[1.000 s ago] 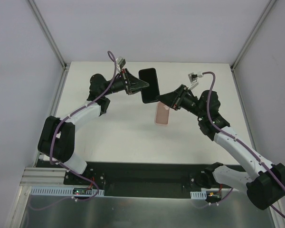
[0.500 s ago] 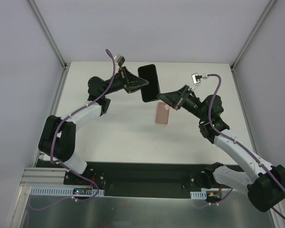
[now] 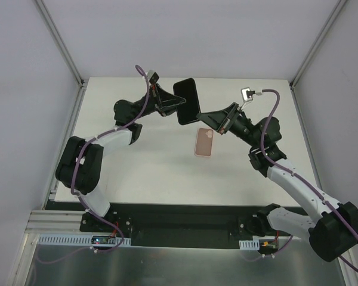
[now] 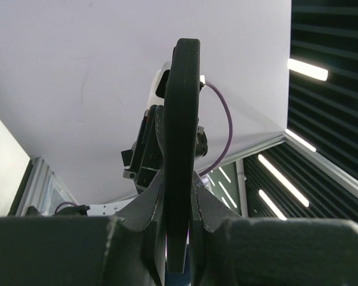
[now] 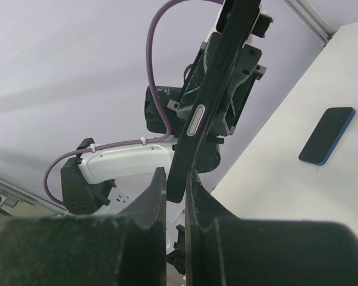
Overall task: Take the phone out of the phone case
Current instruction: Remove the phone case from the phone.
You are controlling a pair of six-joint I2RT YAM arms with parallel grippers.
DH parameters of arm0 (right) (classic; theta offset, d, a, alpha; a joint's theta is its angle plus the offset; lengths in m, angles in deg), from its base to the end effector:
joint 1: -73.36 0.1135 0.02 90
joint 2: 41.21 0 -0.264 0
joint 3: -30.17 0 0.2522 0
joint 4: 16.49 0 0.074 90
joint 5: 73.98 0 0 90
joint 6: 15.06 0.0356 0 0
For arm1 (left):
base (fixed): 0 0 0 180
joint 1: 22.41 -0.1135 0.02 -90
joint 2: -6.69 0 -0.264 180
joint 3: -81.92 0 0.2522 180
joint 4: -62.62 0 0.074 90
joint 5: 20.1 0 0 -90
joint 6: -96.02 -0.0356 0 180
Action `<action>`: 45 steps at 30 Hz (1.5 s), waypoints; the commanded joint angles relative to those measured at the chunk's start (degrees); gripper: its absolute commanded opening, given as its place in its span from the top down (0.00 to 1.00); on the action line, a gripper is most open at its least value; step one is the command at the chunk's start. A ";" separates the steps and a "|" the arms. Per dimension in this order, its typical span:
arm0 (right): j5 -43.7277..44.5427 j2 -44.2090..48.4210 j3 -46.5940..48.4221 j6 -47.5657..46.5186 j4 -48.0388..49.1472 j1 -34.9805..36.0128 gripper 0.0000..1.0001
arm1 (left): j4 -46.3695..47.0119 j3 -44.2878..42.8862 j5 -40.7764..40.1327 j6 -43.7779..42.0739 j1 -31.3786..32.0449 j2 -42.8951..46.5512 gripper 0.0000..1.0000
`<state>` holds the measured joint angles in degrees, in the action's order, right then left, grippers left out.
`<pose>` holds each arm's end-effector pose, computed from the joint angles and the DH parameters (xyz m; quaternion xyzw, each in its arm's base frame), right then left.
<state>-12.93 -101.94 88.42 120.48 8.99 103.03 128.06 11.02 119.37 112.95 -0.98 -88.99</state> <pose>0.1997 0.1336 0.3740 -0.1327 0.5581 0.6020 0.5555 0.3148 -0.1526 0.3338 0.0219 0.5365 -0.8190 0.2023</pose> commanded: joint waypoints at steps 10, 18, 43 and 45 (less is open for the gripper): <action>-8.57 -4.04 8.86 7.46 37.03 1.00 0.99 | 17.30 -2.17 -6.57 14.86 1.15 -12.25 1.00; -11.13 -7.12 9.04 6.32 37.75 0.21 0.99 | 17.22 -6.49 -15.26 19.01 2.56 -4.71 1.00; -25.71 -24.34 18.61 13.08 48.65 -2.69 0.99 | 17.22 -0.69 -30.22 26.57 4.94 9.19 1.00; -26.68 -26.28 20.01 13.08 48.65 -2.43 0.99 | 17.22 -0.95 -30.40 26.83 4.94 9.46 1.00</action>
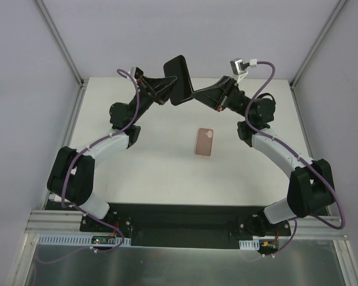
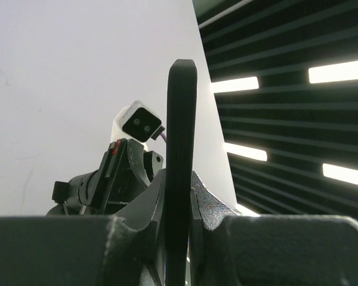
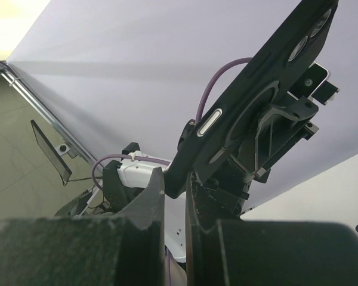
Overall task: Take the phone out of the phone case
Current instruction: Remove the phone case from the phone.
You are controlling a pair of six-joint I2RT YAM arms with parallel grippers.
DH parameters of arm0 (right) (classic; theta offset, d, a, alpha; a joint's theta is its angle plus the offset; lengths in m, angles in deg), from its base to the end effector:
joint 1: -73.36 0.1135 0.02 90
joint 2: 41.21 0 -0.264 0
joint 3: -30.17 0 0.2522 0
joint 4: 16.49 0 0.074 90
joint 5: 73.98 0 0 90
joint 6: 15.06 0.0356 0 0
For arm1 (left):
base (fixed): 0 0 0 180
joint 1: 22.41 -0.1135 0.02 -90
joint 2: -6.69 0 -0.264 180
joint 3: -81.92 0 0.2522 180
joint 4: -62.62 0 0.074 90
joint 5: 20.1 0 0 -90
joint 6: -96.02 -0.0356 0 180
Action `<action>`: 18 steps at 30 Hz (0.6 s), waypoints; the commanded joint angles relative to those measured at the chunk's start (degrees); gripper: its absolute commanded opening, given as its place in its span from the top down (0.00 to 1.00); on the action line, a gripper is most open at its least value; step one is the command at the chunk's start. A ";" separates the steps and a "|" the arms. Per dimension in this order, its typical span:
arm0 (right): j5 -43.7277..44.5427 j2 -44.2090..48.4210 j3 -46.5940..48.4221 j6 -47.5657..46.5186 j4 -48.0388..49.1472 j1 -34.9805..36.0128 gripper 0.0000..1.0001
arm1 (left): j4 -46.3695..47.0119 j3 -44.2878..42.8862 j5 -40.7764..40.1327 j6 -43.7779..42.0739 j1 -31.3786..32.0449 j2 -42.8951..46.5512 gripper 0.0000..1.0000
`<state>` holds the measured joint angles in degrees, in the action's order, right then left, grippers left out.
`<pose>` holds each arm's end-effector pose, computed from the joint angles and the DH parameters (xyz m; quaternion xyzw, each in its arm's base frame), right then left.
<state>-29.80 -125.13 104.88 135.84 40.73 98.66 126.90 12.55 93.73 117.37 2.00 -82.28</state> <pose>0.2667 0.1543 0.4091 -0.2452 0.4253 0.6894 0.5326 0.2933 -0.1489 0.3678 -0.1211 0.4046 -0.8664 0.2663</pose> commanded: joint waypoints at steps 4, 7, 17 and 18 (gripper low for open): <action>-14.54 -6.25 6.54 -2.72 16.91 3.52 0.99 | 18.46 -1.51 -5.29 23.29 1.96 3.01 1.00; -17.53 -7.74 9.00 -2.37 16.91 4.40 0.99 | 18.38 -1.25 -5.47 23.65 1.96 3.19 1.00; -19.58 -10.03 13.05 0.53 16.91 3.53 0.99 | 18.38 -0.64 -4.94 23.30 1.70 3.71 1.00; -18.44 -10.38 13.32 1.49 16.91 3.27 0.99 | 18.38 -0.37 -4.94 23.21 1.70 3.71 1.00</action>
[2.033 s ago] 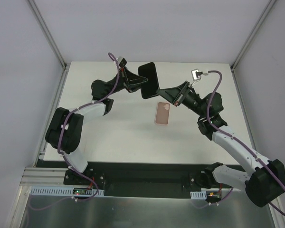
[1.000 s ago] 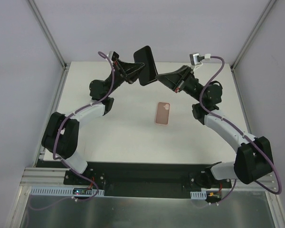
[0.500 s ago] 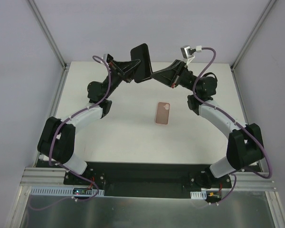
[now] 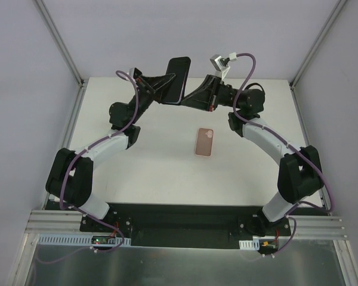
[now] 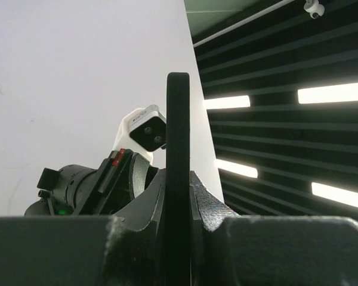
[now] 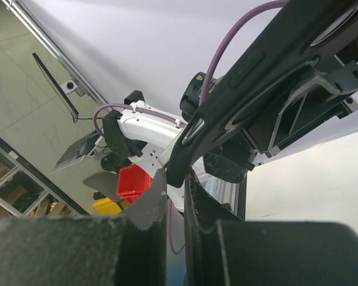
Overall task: Take the phone out of the phone case
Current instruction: Remove the phone case from the phone.
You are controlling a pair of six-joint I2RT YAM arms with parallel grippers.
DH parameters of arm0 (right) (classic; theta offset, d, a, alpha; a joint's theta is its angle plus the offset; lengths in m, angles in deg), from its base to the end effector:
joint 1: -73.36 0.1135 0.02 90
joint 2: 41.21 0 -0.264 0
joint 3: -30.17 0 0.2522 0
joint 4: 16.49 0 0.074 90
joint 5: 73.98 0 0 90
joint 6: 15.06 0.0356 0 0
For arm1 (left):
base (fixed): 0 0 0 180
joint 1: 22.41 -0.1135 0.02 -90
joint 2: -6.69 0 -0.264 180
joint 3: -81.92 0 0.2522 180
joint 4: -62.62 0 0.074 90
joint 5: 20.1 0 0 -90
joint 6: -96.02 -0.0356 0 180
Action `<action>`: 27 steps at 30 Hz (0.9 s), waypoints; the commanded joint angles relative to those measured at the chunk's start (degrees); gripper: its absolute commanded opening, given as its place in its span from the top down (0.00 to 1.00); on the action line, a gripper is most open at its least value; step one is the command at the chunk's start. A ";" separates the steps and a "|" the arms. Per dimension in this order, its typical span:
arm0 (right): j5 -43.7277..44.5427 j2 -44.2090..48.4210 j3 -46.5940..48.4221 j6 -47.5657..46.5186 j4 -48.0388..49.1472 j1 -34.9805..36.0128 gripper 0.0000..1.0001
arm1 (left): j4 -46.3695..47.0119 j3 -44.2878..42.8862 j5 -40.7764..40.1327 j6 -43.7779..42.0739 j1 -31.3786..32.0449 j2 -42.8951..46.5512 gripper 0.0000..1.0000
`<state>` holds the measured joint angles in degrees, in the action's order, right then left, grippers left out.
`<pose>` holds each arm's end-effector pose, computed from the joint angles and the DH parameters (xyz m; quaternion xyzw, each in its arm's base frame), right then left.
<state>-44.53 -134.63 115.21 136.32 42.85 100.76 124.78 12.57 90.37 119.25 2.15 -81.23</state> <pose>0.2902 0.1853 0.4113 -0.3701 0.4148 0.6898 0.4638 0.2925 -0.1473 0.3710 -0.1542 0.3915 -0.8690 0.2604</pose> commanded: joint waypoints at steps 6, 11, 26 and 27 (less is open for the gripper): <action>5.00 -0.97 0.36 -0.80 2.38 -0.50 0.99 | 20.41 1.19 -1.22 20.19 1.55 3.63 1.00; 17.20 8.69 -2.38 -22.25 -30.60 0.11 0.99 | 20.15 1.98 -0.61 18.78 1.55 4.25 1.00; 48.41 13.89 6.49 -34.49 -75.81 5.73 0.99 | 13.47 5.23 7.21 3.50 1.99 7.40 1.00; 49.64 13.54 7.98 -34.75 -79.22 6.00 0.98 | 12.59 5.84 7.48 2.36 1.99 8.02 1.00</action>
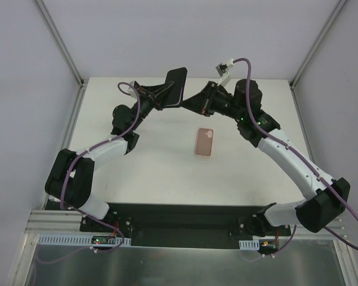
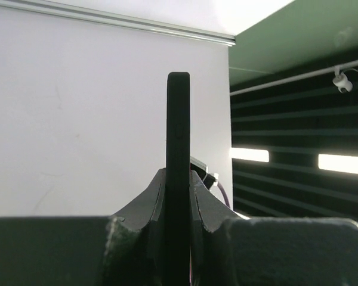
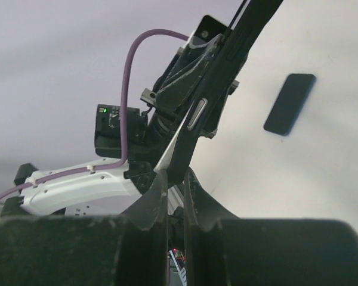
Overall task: Take the phone out of the phone case
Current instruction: Remove the phone case from the phone.
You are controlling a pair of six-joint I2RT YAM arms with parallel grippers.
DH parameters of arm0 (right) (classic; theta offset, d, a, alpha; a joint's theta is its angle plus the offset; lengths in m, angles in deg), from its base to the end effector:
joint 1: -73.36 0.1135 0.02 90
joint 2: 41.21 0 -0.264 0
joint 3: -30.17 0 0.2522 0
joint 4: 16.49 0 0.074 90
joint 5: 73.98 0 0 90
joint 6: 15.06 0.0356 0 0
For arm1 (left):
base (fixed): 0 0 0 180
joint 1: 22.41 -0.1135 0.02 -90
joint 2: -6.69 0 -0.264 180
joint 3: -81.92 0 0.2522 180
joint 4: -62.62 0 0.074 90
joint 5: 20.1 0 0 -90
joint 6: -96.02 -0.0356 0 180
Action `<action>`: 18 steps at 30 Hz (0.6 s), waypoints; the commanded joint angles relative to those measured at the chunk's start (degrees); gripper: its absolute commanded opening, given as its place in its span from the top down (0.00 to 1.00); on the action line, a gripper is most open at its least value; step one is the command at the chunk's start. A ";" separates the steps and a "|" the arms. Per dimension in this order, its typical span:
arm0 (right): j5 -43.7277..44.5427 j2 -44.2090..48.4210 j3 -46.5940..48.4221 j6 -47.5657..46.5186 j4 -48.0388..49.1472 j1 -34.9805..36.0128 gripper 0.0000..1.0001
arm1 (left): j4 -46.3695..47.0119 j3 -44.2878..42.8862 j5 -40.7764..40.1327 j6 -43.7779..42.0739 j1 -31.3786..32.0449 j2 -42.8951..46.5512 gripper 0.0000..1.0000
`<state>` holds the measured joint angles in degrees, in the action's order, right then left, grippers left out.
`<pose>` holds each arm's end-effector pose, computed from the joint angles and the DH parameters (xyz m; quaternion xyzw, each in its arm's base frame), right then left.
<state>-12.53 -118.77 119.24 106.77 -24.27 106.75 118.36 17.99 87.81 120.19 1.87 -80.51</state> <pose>0.2539 0.1877 0.4285 -0.1889 0.6601 0.5231 0.5049 0.2961 -0.1456 0.3355 -0.2392 0.4328 -0.8362 0.2371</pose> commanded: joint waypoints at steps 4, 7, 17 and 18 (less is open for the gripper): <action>19.76 -5.05 5.72 -3.01 -14.15 0.28 0.99 | 16.20 0.78 11.79 -4.20 2.36 8.71 1.00; 21.52 -6.81 6.34 -0.99 -15.12 0.54 0.98 | 14.71 1.48 12.41 -7.29 2.88 9.41 1.00; 22.40 -12.00 7.31 4.29 -13.98 0.89 0.84 | 11.45 2.10 14.78 -13.36 5.52 9.42 1.00; 22.40 -12.44 7.40 4.46 -13.98 0.89 0.82 | 12.58 2.18 14.52 -12.66 5.78 9.15 1.00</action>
<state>-1.74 -126.11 126.01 109.61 -42.37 108.37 111.76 21.40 86.08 103.77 1.14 -77.28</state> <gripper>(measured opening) 0.155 0.118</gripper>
